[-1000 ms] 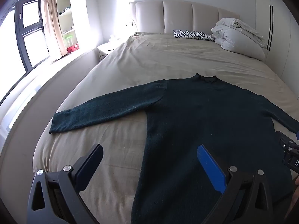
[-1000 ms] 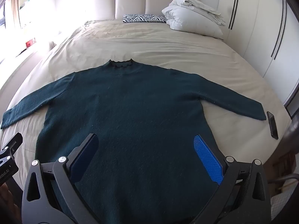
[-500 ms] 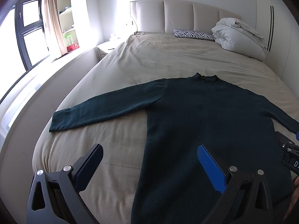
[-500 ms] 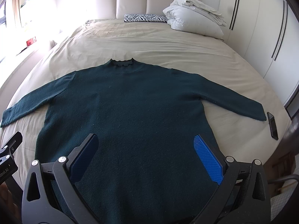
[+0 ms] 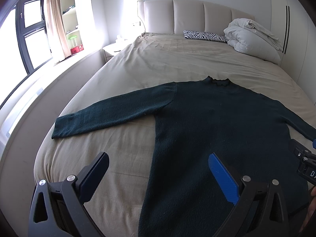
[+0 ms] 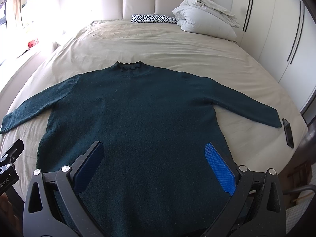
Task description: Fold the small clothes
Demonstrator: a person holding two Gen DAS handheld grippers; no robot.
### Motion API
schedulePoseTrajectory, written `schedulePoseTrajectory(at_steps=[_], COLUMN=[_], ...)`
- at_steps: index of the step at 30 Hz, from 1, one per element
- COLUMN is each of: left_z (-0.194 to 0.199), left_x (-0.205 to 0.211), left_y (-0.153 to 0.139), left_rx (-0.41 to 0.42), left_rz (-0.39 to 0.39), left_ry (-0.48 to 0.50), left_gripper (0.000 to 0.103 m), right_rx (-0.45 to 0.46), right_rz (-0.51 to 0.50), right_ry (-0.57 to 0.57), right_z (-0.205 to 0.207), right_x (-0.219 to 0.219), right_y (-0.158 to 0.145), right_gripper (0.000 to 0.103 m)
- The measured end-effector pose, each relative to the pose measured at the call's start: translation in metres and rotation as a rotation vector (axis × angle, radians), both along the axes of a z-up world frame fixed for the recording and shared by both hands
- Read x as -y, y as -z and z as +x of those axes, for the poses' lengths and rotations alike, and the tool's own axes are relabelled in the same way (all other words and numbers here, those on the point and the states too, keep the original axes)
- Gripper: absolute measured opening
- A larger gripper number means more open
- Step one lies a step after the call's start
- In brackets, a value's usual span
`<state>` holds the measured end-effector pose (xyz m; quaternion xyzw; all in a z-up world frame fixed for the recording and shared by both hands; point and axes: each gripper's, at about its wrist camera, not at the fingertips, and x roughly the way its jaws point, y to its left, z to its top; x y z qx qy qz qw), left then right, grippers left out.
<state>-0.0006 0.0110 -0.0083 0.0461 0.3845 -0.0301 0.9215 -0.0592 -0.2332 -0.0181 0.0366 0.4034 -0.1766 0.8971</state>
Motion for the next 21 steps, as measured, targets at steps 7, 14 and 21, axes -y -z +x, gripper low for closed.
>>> schedulePoseTrajectory(at_steps=[7,14,21], left_z=[0.0002,-0.0035,-0.0023], left_x=[-0.0001,-0.0002,0.0006], left_y=[0.0,0.0056,0.0043], left_rx=[-0.002,-0.002,-0.004], left_rz=[-0.001,-0.001,-0.002], left_ry=[0.001,0.0,0.0], left_gripper=[0.103,0.103,0.103], right_rx=[-0.001,-0.003,-0.003], right_rz=[0.001,0.003,0.003], right_ry=[-0.002,-0.002,-0.002], right_z=[-0.0006,-0.0001,0.0], right_x=[0.0001,0.0005,0.0001], right_y=[0.0024,0.0047,0.0043], right_gripper=[0.103,0.103,0.103])
